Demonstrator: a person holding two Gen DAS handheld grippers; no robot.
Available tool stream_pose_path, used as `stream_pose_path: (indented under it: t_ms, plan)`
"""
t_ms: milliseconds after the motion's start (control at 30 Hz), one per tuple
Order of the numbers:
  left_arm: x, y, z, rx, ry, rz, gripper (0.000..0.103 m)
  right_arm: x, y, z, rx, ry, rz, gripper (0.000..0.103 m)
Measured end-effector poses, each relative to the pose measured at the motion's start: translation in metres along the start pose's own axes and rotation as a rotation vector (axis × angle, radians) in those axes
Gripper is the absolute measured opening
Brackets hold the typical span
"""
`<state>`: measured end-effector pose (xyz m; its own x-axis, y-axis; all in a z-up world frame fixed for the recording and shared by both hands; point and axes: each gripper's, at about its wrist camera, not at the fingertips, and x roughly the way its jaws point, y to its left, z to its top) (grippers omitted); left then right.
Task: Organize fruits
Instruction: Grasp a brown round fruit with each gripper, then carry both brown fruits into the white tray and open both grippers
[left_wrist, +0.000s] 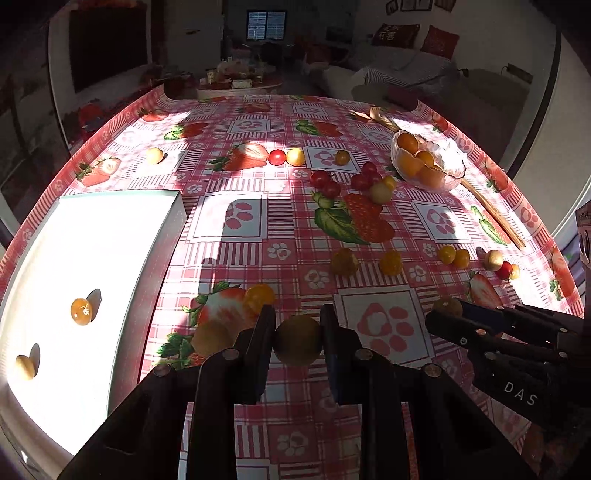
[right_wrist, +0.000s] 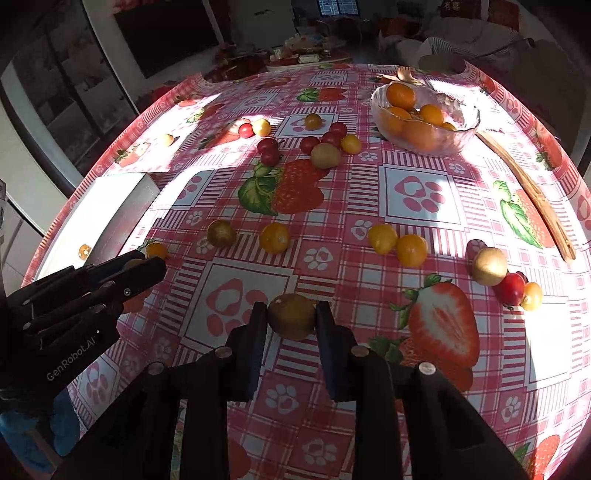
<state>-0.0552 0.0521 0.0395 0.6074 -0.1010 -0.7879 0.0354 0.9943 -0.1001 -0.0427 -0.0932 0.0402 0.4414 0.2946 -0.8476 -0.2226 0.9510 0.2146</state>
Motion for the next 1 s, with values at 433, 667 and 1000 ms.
stream_pose_path:
  t_ms: [433, 667, 1000]
  plan:
    - [-0.050, 0.053, -0.022, -0.096, -0.056, 0.063, 0.027, -0.009, 0.041, 0.010, -0.041, 0.010, 0.062, 0.029]
    - [-0.076, 0.108, -0.041, -0.163, -0.082, 0.179, 0.027, -0.003, 0.096, 0.022, -0.120, 0.030, 0.133, 0.029]
    - [-0.081, 0.180, -0.071, -0.264, -0.042, 0.317, 0.027, 0.017, 0.194, 0.033, -0.267, 0.076, 0.242, 0.029]
